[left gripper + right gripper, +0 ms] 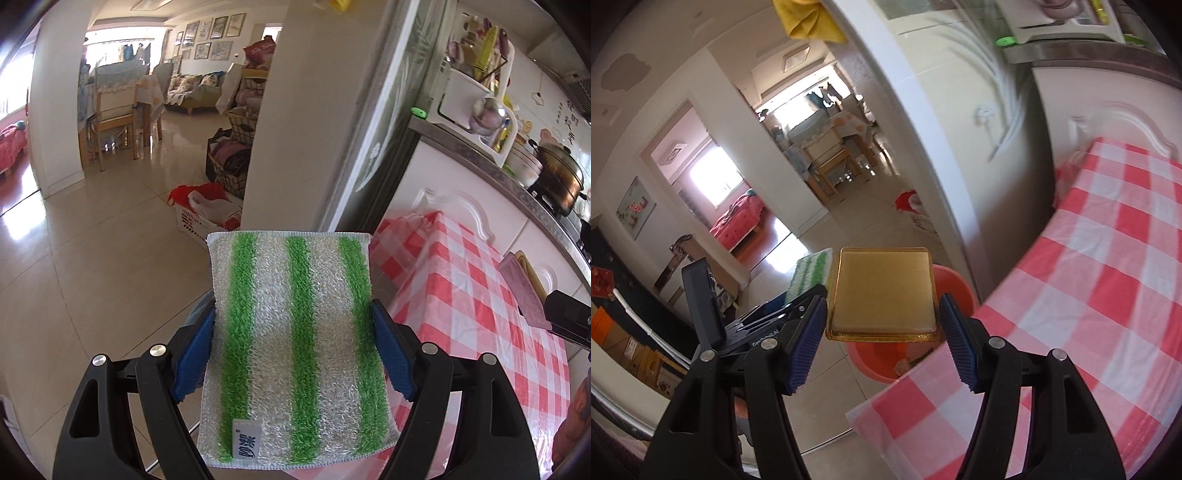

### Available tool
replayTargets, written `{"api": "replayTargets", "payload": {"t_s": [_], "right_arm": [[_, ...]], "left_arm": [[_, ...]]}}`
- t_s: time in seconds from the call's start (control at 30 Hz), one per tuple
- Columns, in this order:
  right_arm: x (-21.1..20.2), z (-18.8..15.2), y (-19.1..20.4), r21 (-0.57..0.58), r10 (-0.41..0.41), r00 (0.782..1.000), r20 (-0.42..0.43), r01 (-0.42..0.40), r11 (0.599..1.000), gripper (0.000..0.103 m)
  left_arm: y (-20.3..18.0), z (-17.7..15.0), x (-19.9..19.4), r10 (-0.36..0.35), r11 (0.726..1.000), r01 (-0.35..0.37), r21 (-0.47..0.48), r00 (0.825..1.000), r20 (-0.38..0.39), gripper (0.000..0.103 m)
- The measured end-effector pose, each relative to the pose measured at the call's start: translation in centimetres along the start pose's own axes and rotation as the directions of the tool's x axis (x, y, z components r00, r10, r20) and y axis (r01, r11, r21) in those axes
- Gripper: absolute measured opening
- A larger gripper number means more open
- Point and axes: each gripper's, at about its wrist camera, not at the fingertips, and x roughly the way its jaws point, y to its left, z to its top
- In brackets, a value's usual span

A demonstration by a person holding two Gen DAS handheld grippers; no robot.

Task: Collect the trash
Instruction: 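Carry the sponge and gold cake with both grippers over the bucket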

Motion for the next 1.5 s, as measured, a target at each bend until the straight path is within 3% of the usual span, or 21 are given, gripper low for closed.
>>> {"api": "replayTargets", "payload": {"t_s": [0.5, 0.77, 1.5], "right_arm": [[8.3, 0.5, -0.7, -0.006, -0.026, 0.992, -0.121, 0.025, 1.000, 0.063], [11.1, 0.2, -1.2, -0.055, -0.082, 0.981, -0.178, 0.073, 0.996, 0.063], [14.1, -0.4, -1.5, -0.130, -0.157, 0.961, -0.226, 0.130, 0.983, 0.064]], "left_arm": [[1.4, 0.0, 3.7, 0.016, 1.000, -0.017, -0.019, 0.999, -0.047, 0.079], [1.3, -1.2, 7.2, 0.012, 0.999, -0.016, -0.033, 0.992, -0.122, 0.079], [0.9, -3.0, 12.5, 0.021, 1.000, -0.024, -0.008, 0.969, -0.245, 0.079]]}}
